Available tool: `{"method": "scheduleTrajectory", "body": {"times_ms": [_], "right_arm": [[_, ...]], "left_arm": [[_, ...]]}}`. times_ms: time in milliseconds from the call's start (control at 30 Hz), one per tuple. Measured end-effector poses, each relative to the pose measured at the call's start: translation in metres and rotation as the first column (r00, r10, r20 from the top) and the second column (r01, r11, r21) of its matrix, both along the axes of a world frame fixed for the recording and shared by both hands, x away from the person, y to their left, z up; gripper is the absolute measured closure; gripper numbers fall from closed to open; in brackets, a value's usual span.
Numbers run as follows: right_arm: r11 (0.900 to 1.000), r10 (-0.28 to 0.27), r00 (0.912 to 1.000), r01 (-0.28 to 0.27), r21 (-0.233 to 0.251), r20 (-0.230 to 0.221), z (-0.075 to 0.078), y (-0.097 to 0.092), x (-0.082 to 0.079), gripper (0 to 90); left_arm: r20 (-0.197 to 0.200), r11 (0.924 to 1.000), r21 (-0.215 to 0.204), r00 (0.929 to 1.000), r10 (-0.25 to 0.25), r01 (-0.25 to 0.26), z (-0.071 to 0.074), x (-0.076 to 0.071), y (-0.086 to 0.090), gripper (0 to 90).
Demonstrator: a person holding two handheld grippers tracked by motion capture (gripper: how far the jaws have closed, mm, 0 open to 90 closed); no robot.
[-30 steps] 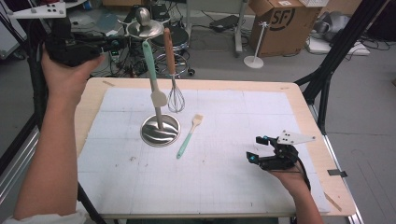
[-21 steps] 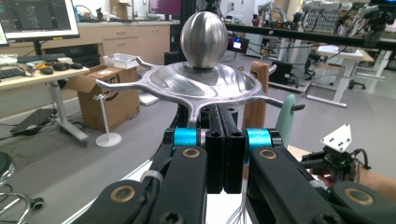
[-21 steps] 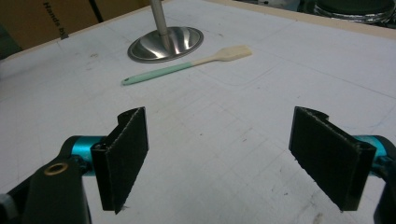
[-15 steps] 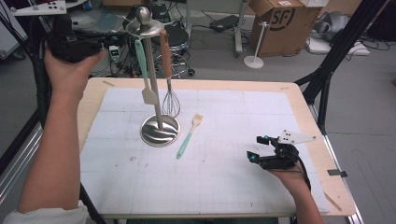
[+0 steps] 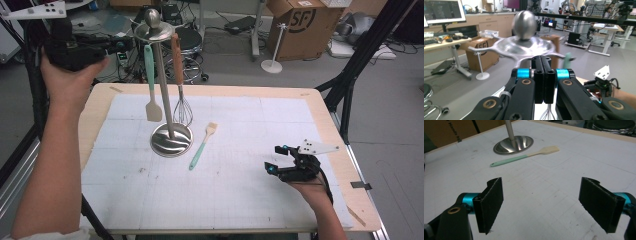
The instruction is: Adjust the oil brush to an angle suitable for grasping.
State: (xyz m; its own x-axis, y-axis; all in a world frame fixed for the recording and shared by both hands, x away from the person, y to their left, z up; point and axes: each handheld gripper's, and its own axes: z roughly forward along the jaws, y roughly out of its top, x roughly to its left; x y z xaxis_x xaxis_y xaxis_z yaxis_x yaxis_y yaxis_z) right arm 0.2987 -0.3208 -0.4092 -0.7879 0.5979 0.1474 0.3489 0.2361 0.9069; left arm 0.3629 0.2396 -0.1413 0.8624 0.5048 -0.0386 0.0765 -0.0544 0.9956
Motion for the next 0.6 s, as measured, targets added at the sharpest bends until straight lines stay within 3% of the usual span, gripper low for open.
{"method": "scheduleTrajectory", "body": {"times_ms": [267,600], "right_arm": [[1.0,0.003,1.0,-0.003,0.001,0.004,0.001,0.001,0.0,19.5],[1.0,0.002,1.0,-0.002,0.001,0.004,0.001,0.001,0.0,19.5]], "left_arm": [[0.025,0.9982,0.013,0.998,-0.058,0.058,0.007,-0.018,-0.014,89.6],[0.029,0.991,0.045,0.9914,-0.128,0.126,0.008,-0.023,-0.043,89.6]]}}
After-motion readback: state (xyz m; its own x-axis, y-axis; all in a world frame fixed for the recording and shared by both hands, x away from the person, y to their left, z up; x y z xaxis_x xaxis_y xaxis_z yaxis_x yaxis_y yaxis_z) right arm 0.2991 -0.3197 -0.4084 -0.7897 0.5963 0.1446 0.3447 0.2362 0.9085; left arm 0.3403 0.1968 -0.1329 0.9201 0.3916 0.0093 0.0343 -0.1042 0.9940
